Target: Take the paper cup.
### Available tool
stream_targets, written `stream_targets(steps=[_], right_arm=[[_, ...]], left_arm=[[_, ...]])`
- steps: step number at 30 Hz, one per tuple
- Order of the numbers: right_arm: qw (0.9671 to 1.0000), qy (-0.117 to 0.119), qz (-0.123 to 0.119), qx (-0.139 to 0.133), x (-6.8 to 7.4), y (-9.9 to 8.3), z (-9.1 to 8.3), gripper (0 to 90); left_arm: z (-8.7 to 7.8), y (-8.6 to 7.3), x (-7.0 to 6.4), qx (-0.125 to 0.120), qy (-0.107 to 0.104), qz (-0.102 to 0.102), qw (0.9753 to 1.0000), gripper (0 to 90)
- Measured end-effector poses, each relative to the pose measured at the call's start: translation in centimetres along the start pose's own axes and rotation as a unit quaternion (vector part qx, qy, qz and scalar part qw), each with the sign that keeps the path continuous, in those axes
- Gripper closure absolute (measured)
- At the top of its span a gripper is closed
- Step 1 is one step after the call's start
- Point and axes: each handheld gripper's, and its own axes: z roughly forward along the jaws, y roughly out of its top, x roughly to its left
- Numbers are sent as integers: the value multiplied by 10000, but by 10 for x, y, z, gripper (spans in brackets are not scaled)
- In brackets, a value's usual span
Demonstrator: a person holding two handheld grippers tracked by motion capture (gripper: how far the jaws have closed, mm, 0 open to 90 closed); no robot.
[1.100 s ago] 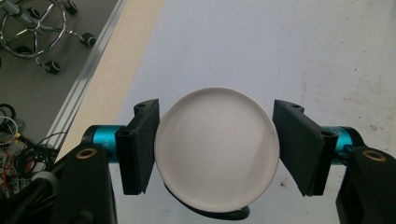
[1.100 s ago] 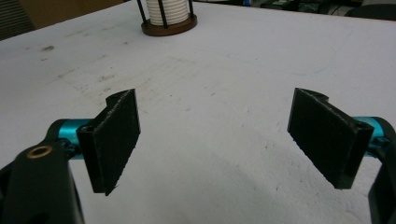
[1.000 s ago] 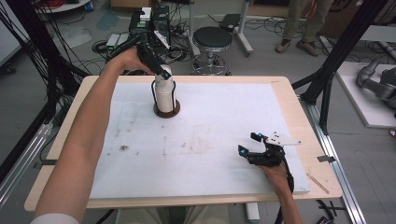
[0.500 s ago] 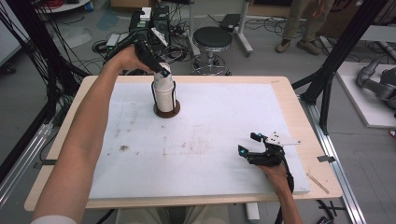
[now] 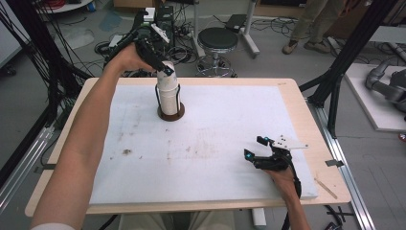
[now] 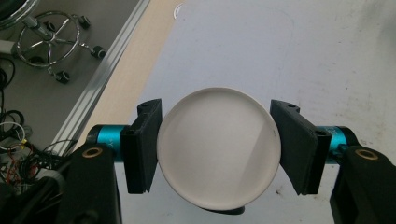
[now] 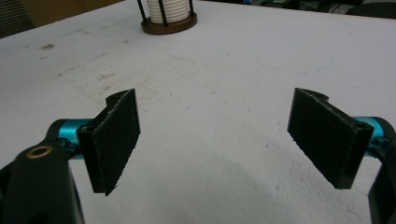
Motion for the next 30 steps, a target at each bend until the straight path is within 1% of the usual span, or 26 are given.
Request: stream_targets(steps=[3,7,8,9,10,11,12,13,14,15,19,22,24,25,27,28,30], right_arm=[[10000,-10,-21,4,0,0,0,173],[10000,-6,-28,7,0,0,0,173],[10000,-13,-41,0,0,0,0,173],[10000,-9,-29,5,0,0,0,173],[10000,-12,-31,7,0,0,0,172],[10000,-17,-46,3,0,0,0,173],[10000,-14,-31,19,0,0,0,173],[10000,-18,-36,20,0,0,0,173],[10000,-18,-36,20,0,0,0,173],[10000,-26,-49,14,0,0,0,173],[10000,-35,-52,16,1,0,0,173],[10000,-32,-68,16,1,0,0,173],[10000,-30,-62,10,1,0,1,173],[10000,-39,-68,14,1,0,1,173],[10000,-37,-75,18,1,0,1,173],[10000,-40,-70,14,1,0,1,173],[10000,-42,-67,15,1,0,1,173]], left_arm=[[-3,0,0,-57,7,-28,10000,370],[-13,1,-2,-188,147,-2,9997,372],[-13,1,-2,-188,147,-2,9997,372],[-18,1,-3,-274,145,-35,9995,372],[-18,1,-3,-274,145,-35,9995,372],[-23,1,-3,-354,212,-59,9991,372],[-25,1,-3,-409,205,-96,9989,372],[-29,0,-3,-454,250,-102,9986,372],[-29,0,-3,-454,250,-102,9986,372],[-33,0,-3,-528,256,-145,9982,372],[-42,0,-5,-708,367,-145,9967,372],[-47,0,-5,-767,394,-153,9962,372],[-52,1,-7,-876,433,-213,9950,372],[-54,1,-7,-858,487,-197,9949,372],[-57,1,-7,-873,477,-217,9948,372],[-58,1,-7,-904,516,-217,9943,372],[-61,1,-8,-958,478,-243,9940,372]])
